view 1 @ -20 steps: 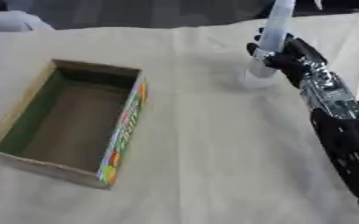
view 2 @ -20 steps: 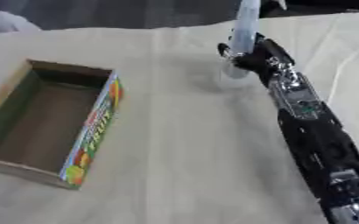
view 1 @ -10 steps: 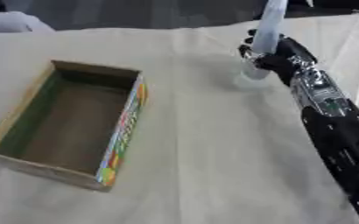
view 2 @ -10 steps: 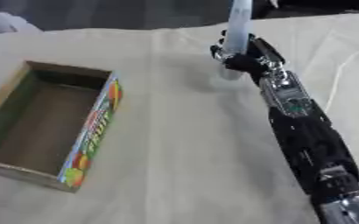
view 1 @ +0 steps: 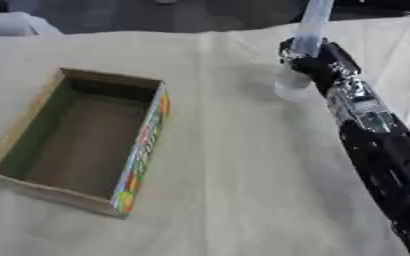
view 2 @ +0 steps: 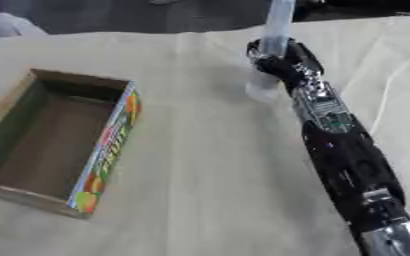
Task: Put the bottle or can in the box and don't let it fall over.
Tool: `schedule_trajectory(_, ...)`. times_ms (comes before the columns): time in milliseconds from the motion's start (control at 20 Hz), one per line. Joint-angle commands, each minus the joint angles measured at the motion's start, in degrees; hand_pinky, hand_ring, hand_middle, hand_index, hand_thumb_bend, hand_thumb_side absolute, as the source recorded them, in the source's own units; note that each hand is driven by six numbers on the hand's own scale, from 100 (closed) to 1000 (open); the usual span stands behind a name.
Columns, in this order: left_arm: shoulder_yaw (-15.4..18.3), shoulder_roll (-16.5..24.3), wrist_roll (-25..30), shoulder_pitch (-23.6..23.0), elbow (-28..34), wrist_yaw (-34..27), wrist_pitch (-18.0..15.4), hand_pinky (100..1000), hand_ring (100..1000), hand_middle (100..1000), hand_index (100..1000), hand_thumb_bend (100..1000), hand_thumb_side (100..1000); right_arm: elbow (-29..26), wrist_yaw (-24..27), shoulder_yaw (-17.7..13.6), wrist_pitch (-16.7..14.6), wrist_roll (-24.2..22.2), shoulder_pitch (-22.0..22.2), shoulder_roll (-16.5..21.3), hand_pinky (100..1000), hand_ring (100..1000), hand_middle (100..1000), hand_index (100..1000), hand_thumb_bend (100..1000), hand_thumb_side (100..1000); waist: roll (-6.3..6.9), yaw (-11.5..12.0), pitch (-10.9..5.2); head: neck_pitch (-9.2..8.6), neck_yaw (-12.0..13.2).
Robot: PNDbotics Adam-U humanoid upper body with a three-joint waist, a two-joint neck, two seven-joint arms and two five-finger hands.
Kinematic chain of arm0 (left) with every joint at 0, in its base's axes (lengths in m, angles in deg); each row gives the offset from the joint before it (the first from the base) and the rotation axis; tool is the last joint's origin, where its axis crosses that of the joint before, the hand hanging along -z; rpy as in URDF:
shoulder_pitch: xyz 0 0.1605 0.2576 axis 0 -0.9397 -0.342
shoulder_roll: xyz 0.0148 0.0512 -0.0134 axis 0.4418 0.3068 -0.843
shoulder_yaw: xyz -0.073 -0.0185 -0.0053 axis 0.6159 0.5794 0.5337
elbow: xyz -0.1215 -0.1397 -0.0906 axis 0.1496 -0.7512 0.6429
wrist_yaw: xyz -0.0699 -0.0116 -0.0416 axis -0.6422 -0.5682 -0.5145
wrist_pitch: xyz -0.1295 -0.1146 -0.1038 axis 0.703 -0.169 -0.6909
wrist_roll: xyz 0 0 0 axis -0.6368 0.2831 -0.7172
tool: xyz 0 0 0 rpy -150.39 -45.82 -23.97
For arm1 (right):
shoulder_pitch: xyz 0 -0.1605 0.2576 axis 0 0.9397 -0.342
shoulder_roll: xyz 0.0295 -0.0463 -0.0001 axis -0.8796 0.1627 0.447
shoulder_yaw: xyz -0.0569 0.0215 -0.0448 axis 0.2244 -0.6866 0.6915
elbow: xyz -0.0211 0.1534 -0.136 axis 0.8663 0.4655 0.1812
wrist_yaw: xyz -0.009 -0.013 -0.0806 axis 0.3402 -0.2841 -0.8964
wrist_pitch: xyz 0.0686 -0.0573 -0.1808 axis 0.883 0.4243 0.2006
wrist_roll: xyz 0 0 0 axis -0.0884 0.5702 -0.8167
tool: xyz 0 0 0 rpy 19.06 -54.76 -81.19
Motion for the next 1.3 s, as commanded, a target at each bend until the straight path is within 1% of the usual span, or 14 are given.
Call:
schedule_trajectory(50, 0.3, 1.1, 0.2, 0.5, 0.9, -0.1, -0.2, 780, 826, 728, 809, 748, 596, -2.1, 0.6, 0.6, -0.9, -0.3, -1.9, 0.4, 722, 251, 132, 191, 100, 100, -0.01, 0.2, -1.10, -0.01, 0.0)
schedule_trajectory(100, 0.3, 1.1, 0.1, 0.4, 0.9, -0.1, -0.2, 780, 827, 728, 808, 747, 596, -2.6, 0.8, 0.8, -0.9, -0.7, -2.1, 0.4, 714, 245, 100, 173, 100, 100, -0.03, 0.2, -1.18, 0.08, 0.0)
schedule_trajectory(200, 0.3, 1.1, 0.1, 0.4, 0.9, -0.1, -0.2, 780, 827, 728, 807, 747, 596, -3.9, 1.3, 1.2, -0.6, -1.3, -2.7, 0.2, 710, 244, 100, 172, 100, 100, -0.08, 0.2, -1.36, 0.23, 0.0)
schedule_trajectory(400, 0.3, 1.2, 0.1, 0.3, 0.9, -0.2, -0.3, 780, 828, 728, 806, 748, 597, -6.7, 3.2, 2.3, 0.9, -2.2, -4.1, -0.5, 706, 245, 100, 170, 100, 100, -0.23, 0.3, -1.76, 0.53, -0.1)
schedule_trajectory(600, 0.3, 1.2, 0.1, 0.2, 0.9, -0.2, -0.3, 780, 829, 728, 806, 748, 596, -9.8, 4.2, 4.2, 2.7, -3.2, -6.3, -2.4, 704, 247, 100, 172, 100, 100, -0.31, 0.5, -2.14, 0.89, -0.3)
schedule_trajectory(900, 0.1, 1.1, 0.3, 0.5, 0.8, -0.3, -0.2, 780, 830, 729, 806, 749, 597, -11.8, 3.6, 7.7, 5.2, -5.1, -9.6, -8.7, 702, 253, 102, 175, 100, 100, -0.33, 1.4, -2.46, 1.45, -1.2)
schedule_trajectory(1250, -0.6, 0.6, 0.9, 1.5, 0.7, -0.5, 0.0, 780, 830, 729, 807, 748, 596, -11.9, 1.1, 12.2, 5.6, -8.1, -11.3, -17.8, 701, 258, 109, 179, 100, 100, -0.60, 3.6, -2.52, 1.74, -3.0)
schedule_trajectory(1300, -0.7, 0.5, 1.0, 1.6, 0.6, -0.5, 0.1, 780, 830, 729, 807, 739, 610, -11.9, 0.6, 12.8, 5.5, -8.5, -11.3, -18.9, 701, 259, 109, 179, 100, 100, -0.66, 3.8, -2.54, 1.75, -3.3)
